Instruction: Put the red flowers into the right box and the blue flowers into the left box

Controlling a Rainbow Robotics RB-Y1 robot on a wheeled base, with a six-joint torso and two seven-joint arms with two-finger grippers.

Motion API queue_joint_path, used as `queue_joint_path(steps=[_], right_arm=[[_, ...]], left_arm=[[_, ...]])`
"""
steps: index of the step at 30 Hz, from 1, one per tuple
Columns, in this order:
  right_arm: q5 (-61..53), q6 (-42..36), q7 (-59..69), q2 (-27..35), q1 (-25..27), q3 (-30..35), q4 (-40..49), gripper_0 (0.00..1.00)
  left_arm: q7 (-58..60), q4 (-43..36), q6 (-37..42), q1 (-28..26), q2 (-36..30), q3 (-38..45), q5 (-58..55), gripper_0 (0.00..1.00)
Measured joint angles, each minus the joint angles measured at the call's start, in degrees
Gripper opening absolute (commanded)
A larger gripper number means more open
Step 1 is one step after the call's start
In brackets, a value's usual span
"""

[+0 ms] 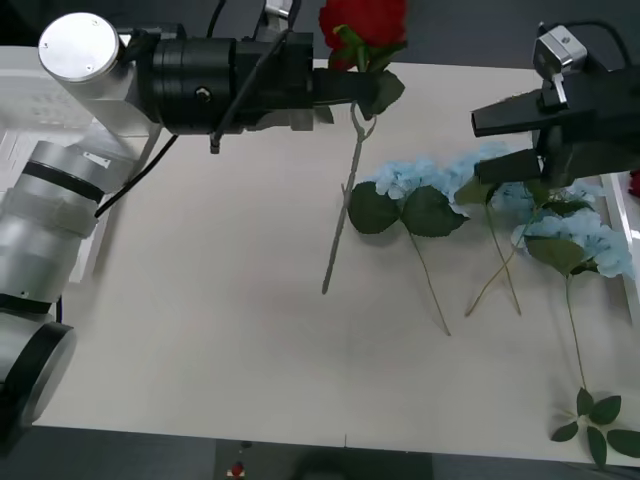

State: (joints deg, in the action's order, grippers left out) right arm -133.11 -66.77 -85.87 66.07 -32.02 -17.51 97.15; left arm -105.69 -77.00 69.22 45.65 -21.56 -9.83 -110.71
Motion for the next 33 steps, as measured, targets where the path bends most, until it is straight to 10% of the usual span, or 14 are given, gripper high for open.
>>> queue_joint_path(steps=[15, 33], right_arm=[[9.77, 14.43, 8.44, -6.61, 1.13, -2.47, 8.80, 1.00], [24.03, 22.10, 8.16, -7.40, 1.37, -7.47, 10.53, 1.00]], left_arm=[[-6.15, -1.00, -18.29, -0.77, 2.81, -8.54, 0.00, 0.00], [-8.24, -1.84, -19.08, -0.77, 2.81, -9.19, -0.07, 0.00]])
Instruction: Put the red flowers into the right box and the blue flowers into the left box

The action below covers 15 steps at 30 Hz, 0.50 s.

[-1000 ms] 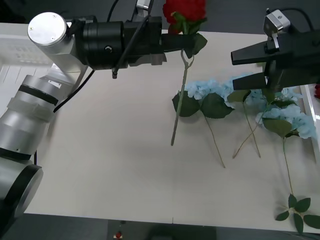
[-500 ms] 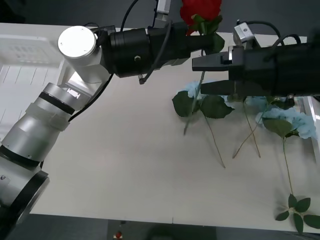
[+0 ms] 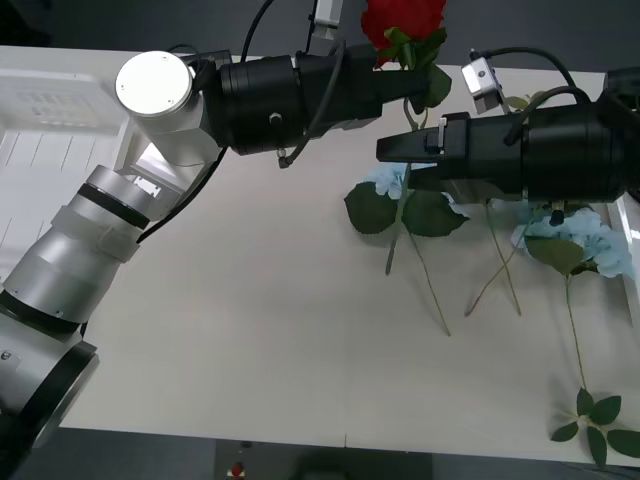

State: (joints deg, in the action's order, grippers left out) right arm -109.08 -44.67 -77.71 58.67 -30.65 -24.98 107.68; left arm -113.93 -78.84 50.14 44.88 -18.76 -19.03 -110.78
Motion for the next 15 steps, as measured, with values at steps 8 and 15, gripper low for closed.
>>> queue_joint_path(steps=[8, 15], right_arm=[[0.00, 0.46, -0.17, 0.00, 0.00, 0.00, 0.00, 0.00], [0.01, 0.46, -0.37, 0.00, 0.00, 0.00, 0.00, 0.00]], left_arm=[[-0.02, 0.00, 0.00, 0.00, 0.00, 0.00, 0.00, 0.00], [-1.32, 0.00, 0.00, 0.00, 0.00, 0.00, -0.10, 0.00]])
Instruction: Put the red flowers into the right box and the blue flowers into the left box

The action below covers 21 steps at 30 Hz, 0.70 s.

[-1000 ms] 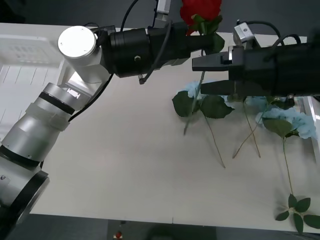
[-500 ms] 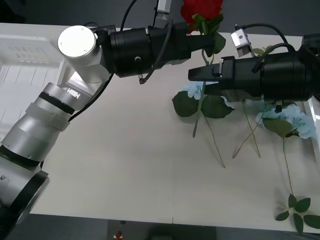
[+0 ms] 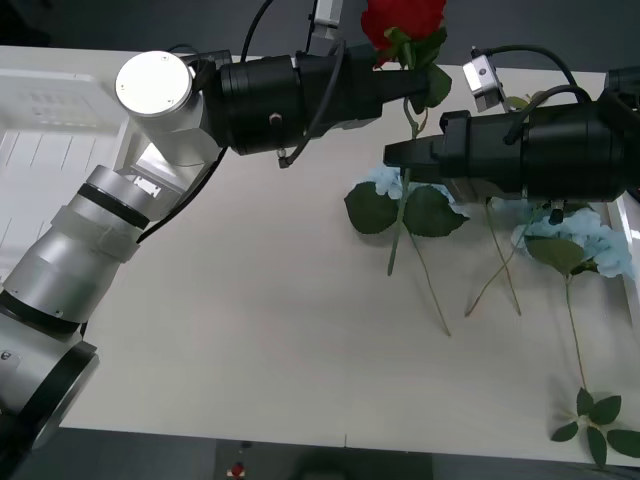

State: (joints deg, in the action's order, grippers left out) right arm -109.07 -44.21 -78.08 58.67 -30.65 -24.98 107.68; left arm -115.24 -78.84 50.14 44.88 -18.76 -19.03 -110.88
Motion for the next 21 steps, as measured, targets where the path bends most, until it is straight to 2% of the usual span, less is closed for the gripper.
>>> queue_joint_path(steps=[6, 7, 8, 9, 10, 11, 12, 15, 21], right_arm=[[0.00, 0.00, -0.01, 0.00, 0.00, 0.00, 0.00, 0.00], [0.00, 0.01, -0.03, 0.00, 0.00, 0.00, 0.00, 0.00], [0.00, 0.08, -0.06, 0.00, 0.00, 0.00, 0.02, 0.00], [0.00, 0.27, -0.10, 0.00, 0.00, 0.00, 0.11, 0.00], [0.00, 0.57, -0.13, 0.00, 0.00, 0.00, 0.19, 0.00], [0.00, 0.93, -0.14, 0.00, 0.00, 0.00, 0.20, 0.00], [0.00, 1.26, -0.14, 0.00, 0.00, 0.00, 0.20, 0.00], [0.00, 1.41, -0.15, 0.00, 0.00, 0.00, 0.20, 0.00], [0.00, 1.41, -0.16, 0.21, 0.00, 0.00, 0.20, 0.00]], left_arm=[[-0.32, 0.00, 0.00, 0.00, 0.00, 0.00, -0.07, 0.00], [-0.32, 0.00, 0.00, 0.00, 0.00, 0.00, -0.07, 0.01], [-0.32, 0.00, 0.00, 0.00, 0.00, 0.00, -0.07, 0.07], [-0.32, 0.00, 0.00, -0.01, 0.00, 0.00, -0.07, 0.42], [-0.32, 0.00, 0.00, -0.01, 0.00, 0.00, -0.07, 0.66], [-0.32, 0.00, 0.00, -0.01, 0.00, 0.00, -0.08, 0.84], [-0.32, 0.00, 0.00, -0.01, 0.00, 0.00, -0.11, 0.90], [-0.32, 0.00, 0.00, -0.02, 0.00, 0.00, -0.57, 1.00], [-0.33, 0.00, 0.01, -0.02, 0.00, 0.00, -1.03, 1.00]])
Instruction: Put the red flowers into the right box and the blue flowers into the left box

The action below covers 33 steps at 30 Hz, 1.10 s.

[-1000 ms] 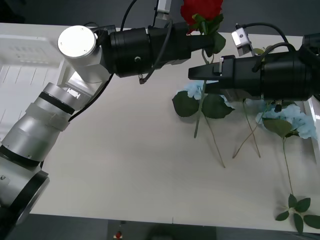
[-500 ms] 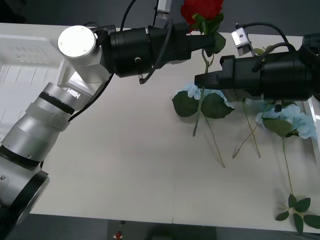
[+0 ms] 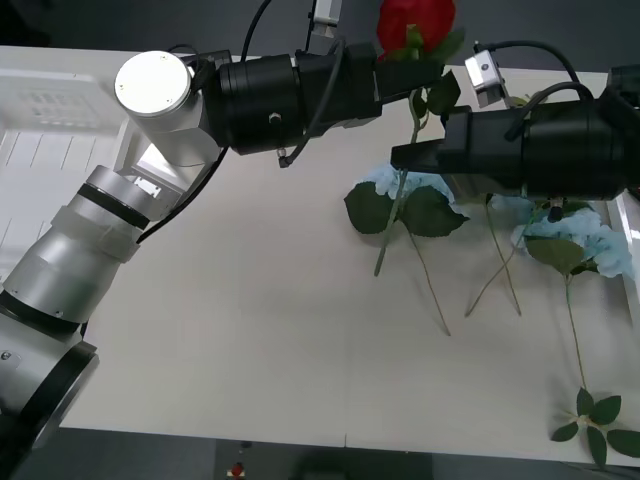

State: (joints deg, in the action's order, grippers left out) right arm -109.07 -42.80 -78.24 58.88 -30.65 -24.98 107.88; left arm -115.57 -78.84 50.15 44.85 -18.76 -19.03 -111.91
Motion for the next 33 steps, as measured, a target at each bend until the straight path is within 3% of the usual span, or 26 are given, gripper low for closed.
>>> queue_joint_path(steps=[4, 10, 15, 21, 27, 33], right_arm=[[-0.05, -0.77, -2.92, 2.24, 0.00, 0.06, 0.00, 0.00], [-7.56, -13.37, -15.51, 7.15, 0.08, 4.40, -3.02, 0.00], [-16.12, -23.61, -27.34, 9.85, 0.99, 9.77, -12.43, 0.00], [-21.05, -30.76, -36.75, 12.31, 1.42, 10.39, -29.22, 0.00], [-13.81, -31.76, -45.16, 12.32, 1.41, 10.07, -46.35, 0.00], [-1.84, -25.63, -48.82, 12.34, 1.43, 10.09, -55.55, 0.00]], left_arm=[[0.00, 0.00, 0.00, 0.00, 0.00, 0.00, 0.00, 1.00], [-0.04, -0.04, 0.05, -0.16, 0.00, 0.00, 0.00, 1.00], [-0.66, -0.14, 1.06, -1.02, -0.08, 0.00, 0.00, 1.00], [-1.20, -0.20, 4.71, -1.37, -2.83, 0.26, -0.01, 1.00], [-1.19, -0.20, 14.67, -1.38, -6.63, 5.40, 7.34, 1.00], [-1.18, 0.04, 27.64, -1.35, -6.92, 15.94, 19.24, 1.00]])
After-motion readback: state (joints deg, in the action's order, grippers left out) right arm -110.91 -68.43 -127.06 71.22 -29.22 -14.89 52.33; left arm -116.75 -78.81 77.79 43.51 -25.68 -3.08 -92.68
